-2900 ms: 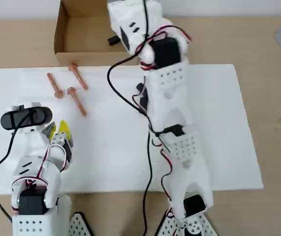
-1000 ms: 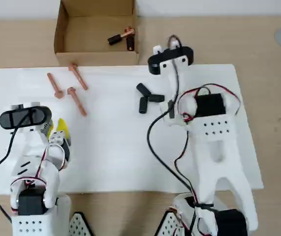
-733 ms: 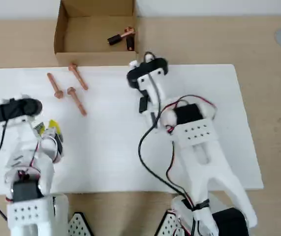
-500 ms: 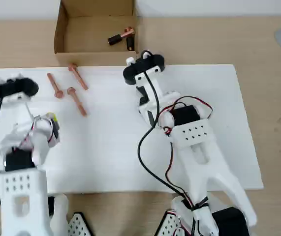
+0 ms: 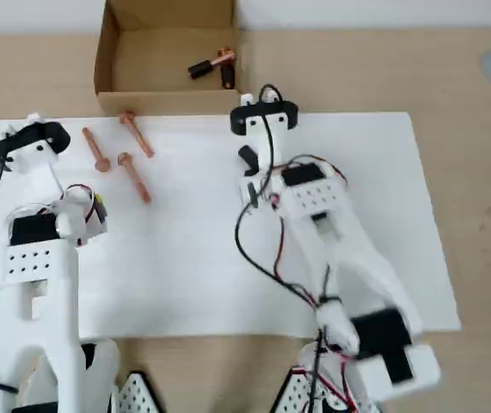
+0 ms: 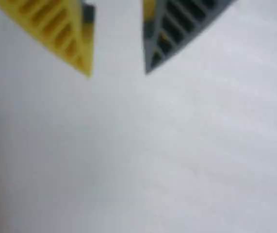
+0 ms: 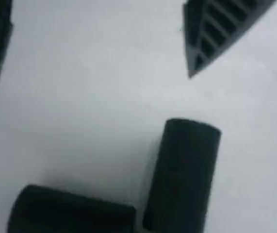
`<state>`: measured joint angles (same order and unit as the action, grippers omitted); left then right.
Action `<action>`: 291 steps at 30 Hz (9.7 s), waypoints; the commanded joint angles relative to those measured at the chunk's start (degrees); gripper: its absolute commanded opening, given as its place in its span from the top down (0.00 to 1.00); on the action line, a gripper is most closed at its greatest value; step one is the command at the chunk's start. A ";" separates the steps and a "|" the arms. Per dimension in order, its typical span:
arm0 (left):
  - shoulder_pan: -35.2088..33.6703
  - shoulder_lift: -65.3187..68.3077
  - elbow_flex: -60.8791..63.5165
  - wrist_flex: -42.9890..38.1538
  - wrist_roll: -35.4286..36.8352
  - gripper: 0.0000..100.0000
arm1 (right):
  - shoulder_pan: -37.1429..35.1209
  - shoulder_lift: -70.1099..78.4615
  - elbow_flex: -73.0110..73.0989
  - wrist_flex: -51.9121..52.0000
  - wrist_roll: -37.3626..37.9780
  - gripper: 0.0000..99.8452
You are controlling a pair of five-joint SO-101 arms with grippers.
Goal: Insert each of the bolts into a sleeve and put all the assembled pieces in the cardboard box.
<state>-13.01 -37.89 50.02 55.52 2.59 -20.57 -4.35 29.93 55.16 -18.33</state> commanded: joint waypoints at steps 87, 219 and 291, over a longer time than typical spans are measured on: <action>-0.70 -0.31 -3.16 -2.02 2.37 0.92 | -2.42 24.13 -29.67 9.05 -8.62 0.82; 3.96 44.53 -43.43 6.95 5.54 0.93 | -0.13 0.92 -49.19 41.14 21.19 0.97; 10.64 69.32 -66.90 12.13 20.92 0.88 | 4.97 0.66 -45.76 41.23 21.27 0.97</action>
<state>-2.37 31.74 -15.47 67.91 23.52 -16.18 -0.48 -15.52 96.22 2.51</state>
